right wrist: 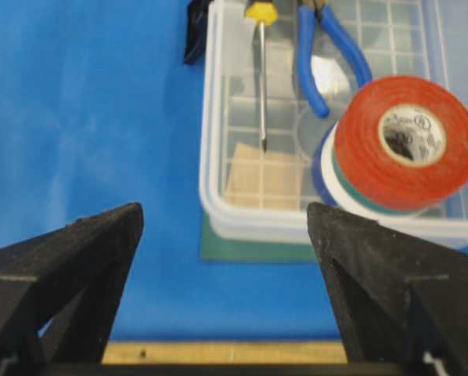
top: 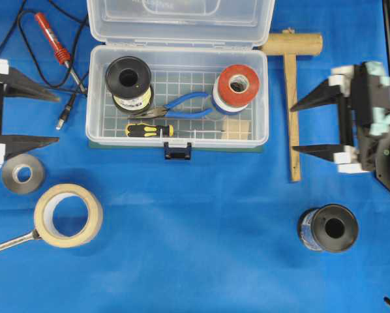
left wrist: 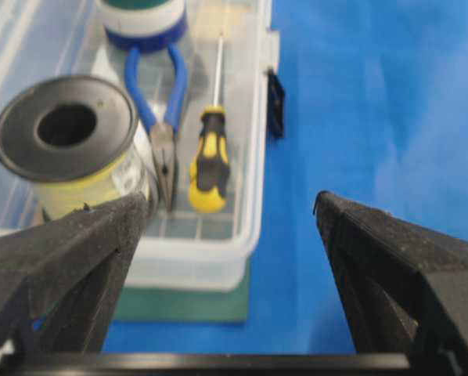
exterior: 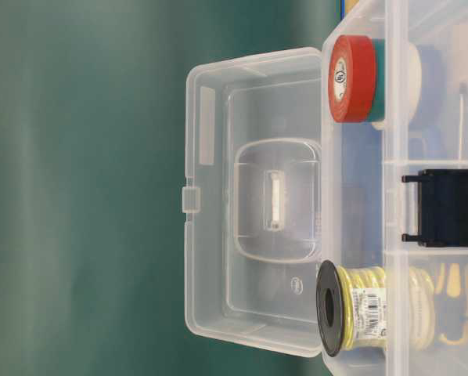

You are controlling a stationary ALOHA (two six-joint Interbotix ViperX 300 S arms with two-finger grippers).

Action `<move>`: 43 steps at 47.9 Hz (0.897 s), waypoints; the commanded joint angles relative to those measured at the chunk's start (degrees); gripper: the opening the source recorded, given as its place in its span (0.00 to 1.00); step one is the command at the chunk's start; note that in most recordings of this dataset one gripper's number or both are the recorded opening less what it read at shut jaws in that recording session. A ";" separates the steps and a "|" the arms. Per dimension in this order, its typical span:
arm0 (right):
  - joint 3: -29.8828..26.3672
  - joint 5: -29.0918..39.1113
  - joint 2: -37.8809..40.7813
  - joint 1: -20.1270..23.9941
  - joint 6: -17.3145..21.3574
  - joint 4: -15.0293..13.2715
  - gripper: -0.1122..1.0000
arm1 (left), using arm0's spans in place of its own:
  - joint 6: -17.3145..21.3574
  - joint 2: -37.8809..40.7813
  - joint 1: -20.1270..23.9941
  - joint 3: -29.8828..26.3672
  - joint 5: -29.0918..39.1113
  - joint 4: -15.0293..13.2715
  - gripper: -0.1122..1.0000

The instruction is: Open the tool box with both arms.

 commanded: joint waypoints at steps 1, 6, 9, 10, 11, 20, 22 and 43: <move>0.88 0.70 -3.60 0.35 0.09 0.18 0.86 | 0.09 -2.90 -0.09 0.09 3.69 0.09 0.87; 3.52 2.46 -8.79 0.26 0.26 0.53 0.86 | 0.09 -6.33 -0.09 1.23 6.24 0.09 0.86; 4.83 3.25 -10.90 0.26 0.88 0.70 0.86 | 0.00 -8.09 -0.18 2.02 6.94 0.09 0.85; 5.19 3.43 -11.51 0.26 1.14 0.62 0.86 | 0.00 -8.61 -0.09 2.29 7.03 0.09 0.85; 5.54 3.69 -12.04 0.26 1.41 0.70 0.86 | 0.09 -9.23 -0.09 2.64 7.12 0.09 0.85; 7.12 3.16 -13.18 0.26 2.55 0.44 0.86 | 0.09 -11.78 -0.09 3.87 7.29 0.09 0.84; 7.12 3.16 -12.83 0.26 2.55 0.35 0.86 | 0.09 -11.78 -0.09 3.87 7.38 0.09 0.84; 7.12 3.16 -12.66 0.26 2.55 0.26 0.86 | 0.09 -11.69 -0.18 4.04 7.47 0.00 0.84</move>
